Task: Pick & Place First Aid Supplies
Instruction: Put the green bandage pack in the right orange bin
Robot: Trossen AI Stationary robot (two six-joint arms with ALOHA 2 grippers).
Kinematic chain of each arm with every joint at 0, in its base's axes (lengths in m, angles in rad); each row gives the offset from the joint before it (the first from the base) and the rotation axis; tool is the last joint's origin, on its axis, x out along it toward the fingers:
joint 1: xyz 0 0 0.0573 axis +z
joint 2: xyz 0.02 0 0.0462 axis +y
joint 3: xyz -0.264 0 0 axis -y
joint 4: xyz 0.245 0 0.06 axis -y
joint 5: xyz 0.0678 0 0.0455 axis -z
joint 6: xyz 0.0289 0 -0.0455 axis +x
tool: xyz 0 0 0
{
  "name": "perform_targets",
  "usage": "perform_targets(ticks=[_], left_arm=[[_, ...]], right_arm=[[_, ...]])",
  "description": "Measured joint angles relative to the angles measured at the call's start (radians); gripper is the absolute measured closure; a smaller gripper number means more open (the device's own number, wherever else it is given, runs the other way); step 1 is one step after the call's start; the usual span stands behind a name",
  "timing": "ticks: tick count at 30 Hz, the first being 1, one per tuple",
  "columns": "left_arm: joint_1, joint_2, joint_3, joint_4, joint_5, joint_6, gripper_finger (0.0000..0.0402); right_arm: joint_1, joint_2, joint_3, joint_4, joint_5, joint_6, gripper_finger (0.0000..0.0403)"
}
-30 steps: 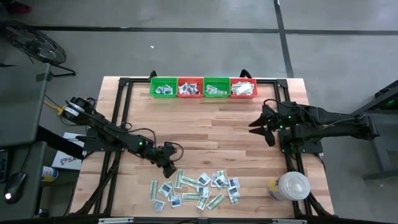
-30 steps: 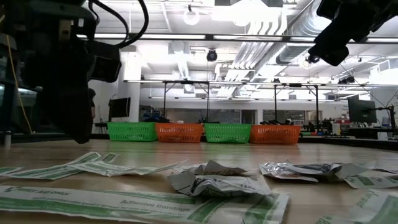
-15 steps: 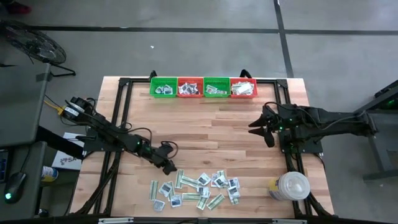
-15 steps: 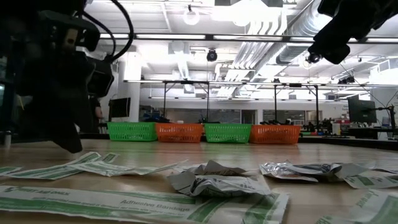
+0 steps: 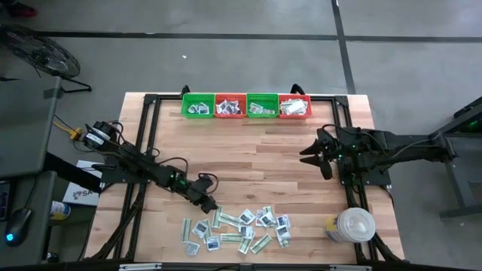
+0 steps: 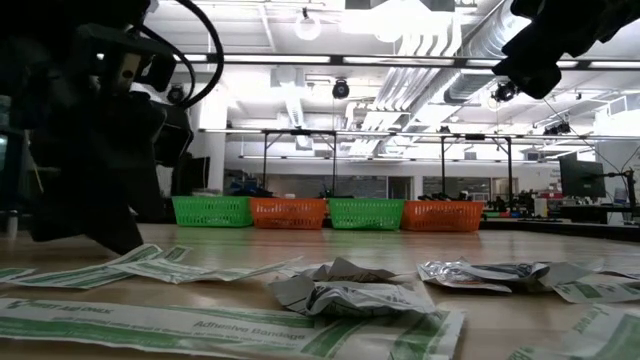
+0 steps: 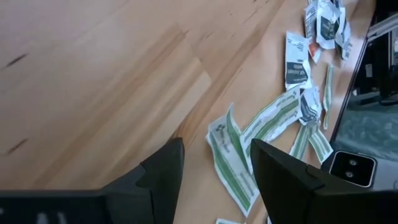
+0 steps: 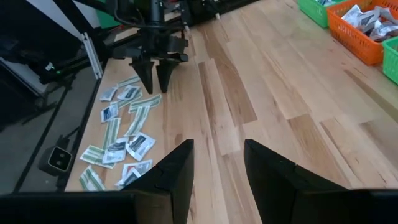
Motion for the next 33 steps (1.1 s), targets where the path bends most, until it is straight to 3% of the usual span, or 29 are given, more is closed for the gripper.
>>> perform_targets(ticks=[19, 33], left_arm=[[0.000, 0.012, 0.032, -0.059, 0.013, 0.006, 0.0213], [0.000, 0.124, 0.168, -0.145, 0.013, 0.032, 0.0213]], right_arm=[[0.018, 0.001, 0.000, 0.038, 0.024, 0.005, 0.0270], [0.018, 0.001, 0.000, 0.041, 0.017, 0.011, 0.0270]])
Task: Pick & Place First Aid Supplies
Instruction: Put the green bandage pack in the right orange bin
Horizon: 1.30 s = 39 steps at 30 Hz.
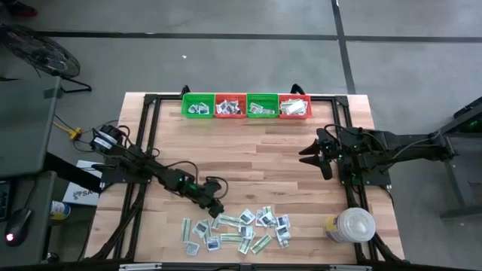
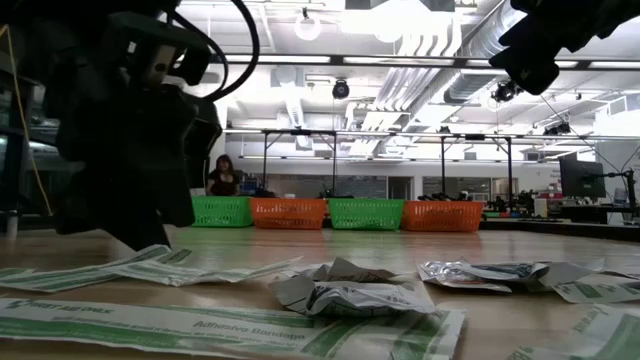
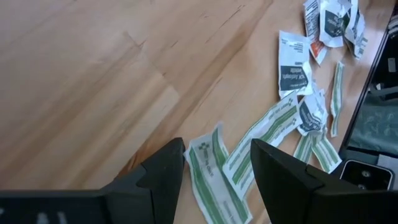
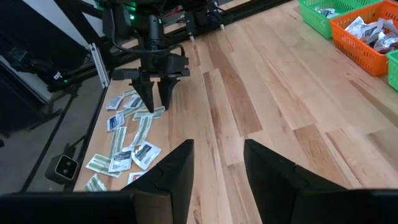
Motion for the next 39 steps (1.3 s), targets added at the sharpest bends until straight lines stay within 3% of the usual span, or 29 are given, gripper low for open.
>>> perform_targets(ticks=[7, 19, 30, 39], left_arm=[[0.000, 0.001, 0.007, -0.037, 0.014, 0.000, 0.0232], [0.001, 0.002, 0.005, -0.078, 0.012, 0.000, 0.0391], [0.000, -0.033, 0.004, -0.082, -0.006, 0.072, 0.0400], [0.000, -0.126, 0.001, -0.103, -0.136, 0.120, 0.0401]], right_arm=[[0.000, 0.000, 0.000, 0.000, -0.006, 0.008, 0.0270], [0.000, 0.000, 0.000, -0.002, -0.015, 0.007, 0.0270], [0.000, 0.000, 0.000, -0.006, -0.014, 0.006, 0.0270], [0.000, 0.000, 0.000, -0.006, -0.014, 0.006, 0.0270]])
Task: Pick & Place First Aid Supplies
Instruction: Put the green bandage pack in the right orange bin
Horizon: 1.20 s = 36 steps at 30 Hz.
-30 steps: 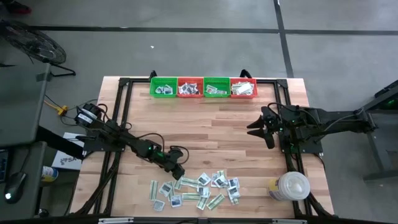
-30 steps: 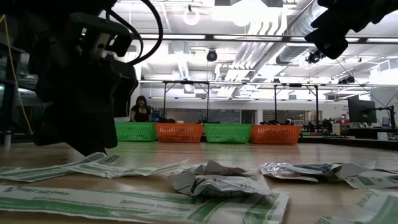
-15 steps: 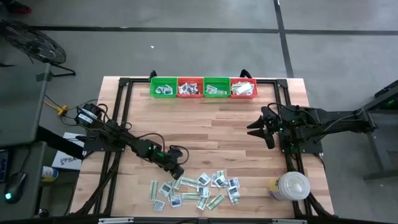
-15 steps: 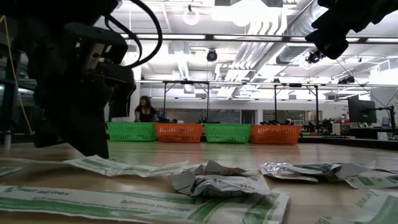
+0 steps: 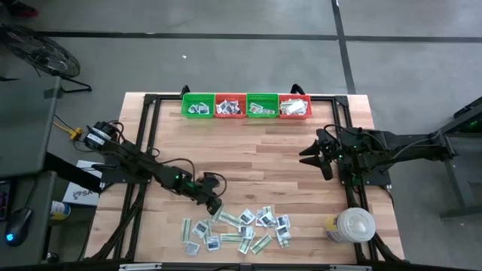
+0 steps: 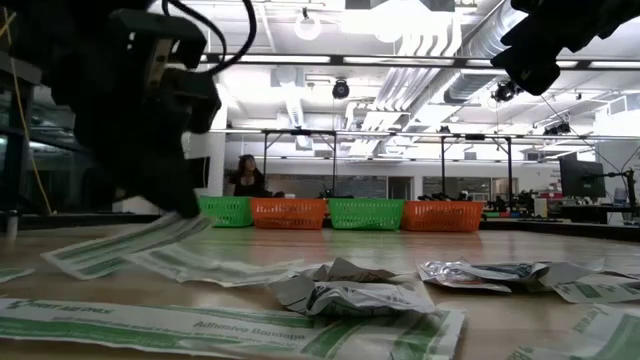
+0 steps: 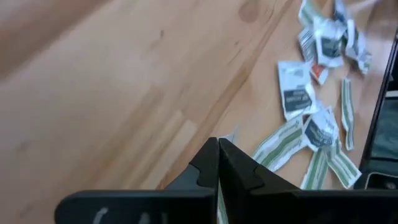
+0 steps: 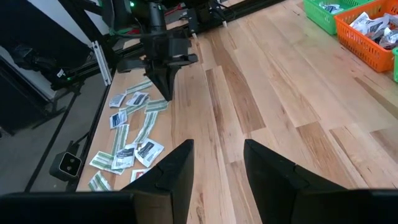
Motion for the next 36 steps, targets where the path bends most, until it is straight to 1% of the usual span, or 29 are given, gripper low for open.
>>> perform_targets(ticks=[8, 16, 24, 29, 32, 36], left_arm=[[0.000, -0.084, 0.002, 0.000, -0.128, 0.066, 0.0401], [0.000, -0.190, 0.002, -0.017, -0.219, 0.129, 0.0401], [0.001, -0.296, 0.003, -0.002, -0.434, 0.264, 0.0401], [0.014, -0.314, 0.004, 0.091, -0.574, 0.377, 0.0401], [0.048, -0.314, 0.003, 0.176, -0.591, 0.460, 0.0401], [0.110, -0.314, 0.004, 0.316, -0.592, 0.635, 0.0401]], right_arm=[[0.000, 0.000, 0.000, 0.001, 0.006, 0.000, 0.0270], [0.000, 0.000, 0.000, 0.007, 0.006, -0.005, 0.0270], [0.000, 0.000, 0.000, 0.010, 0.018, -0.016, 0.0270], [0.000, 0.000, 0.000, 0.042, 0.044, -0.024, 0.0270], [0.000, 0.000, 0.000, 0.087, 0.073, -0.028, 0.0270], [0.000, 0.015, 0.000, 0.177, 0.087, -0.059, 0.0270]])
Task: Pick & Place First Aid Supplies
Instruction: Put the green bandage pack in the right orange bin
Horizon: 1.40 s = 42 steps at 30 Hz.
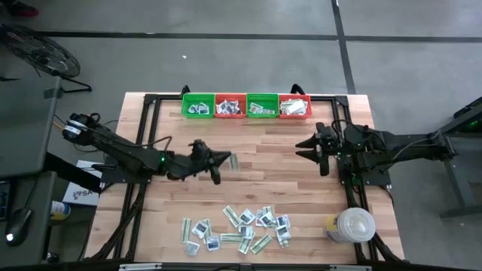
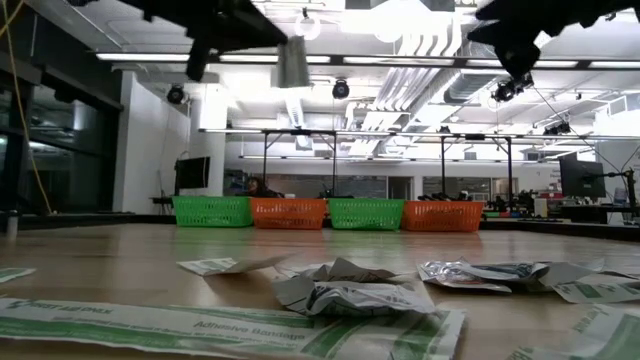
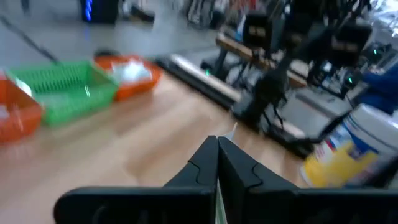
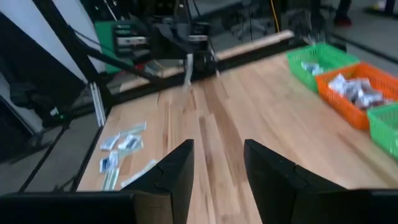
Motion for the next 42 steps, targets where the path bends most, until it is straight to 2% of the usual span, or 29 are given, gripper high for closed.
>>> perform_targets(ticks=[4, 7, 14, 19, 24, 32, 35, 42], left_arm=[[0.069, 0.000, 0.000, 0.136, 0.004, 0.155, 0.0401], [0.124, 0.000, 0.000, 0.222, 0.051, 0.245, 0.0401], [0.224, 0.000, 0.000, 0.331, 0.149, 0.362, 0.0401], [0.263, 0.021, 0.000, 0.425, 0.172, 0.435, 0.0401], [0.301, 0.077, 0.001, 0.590, 0.208, 0.510, 0.0401], [0.364, 0.164, 0.001, 0.826, 0.319, 0.524, 0.0401], [0.383, 0.175, 0.001, 0.863, 0.346, 0.518, 0.0401], [0.425, 0.180, 0.041, 0.870, 0.434, 0.525, 0.0401]], right_arm=[[0.000, 0.046, 0.000, 0.096, 0.001, -0.014, 0.0270], [0.000, 0.096, 0.000, 0.176, 0.015, -0.014, 0.0270], [-0.004, 0.237, 0.000, 0.373, 0.022, -0.042, 0.0264], [-0.004, 0.335, 0.000, 0.499, 0.052, -0.075, 0.0241], [-0.032, 0.423, 0.000, 0.671, 0.100, -0.081, 0.0208], [-0.135, 0.518, 0.000, 0.850, 0.056, -0.060, 0.0192], [-0.170, 0.546, 0.004, 0.920, -0.001, -0.051, 0.0191], [-0.224, 0.638, 0.085, 0.922, -0.075, -0.033, 0.0191]])
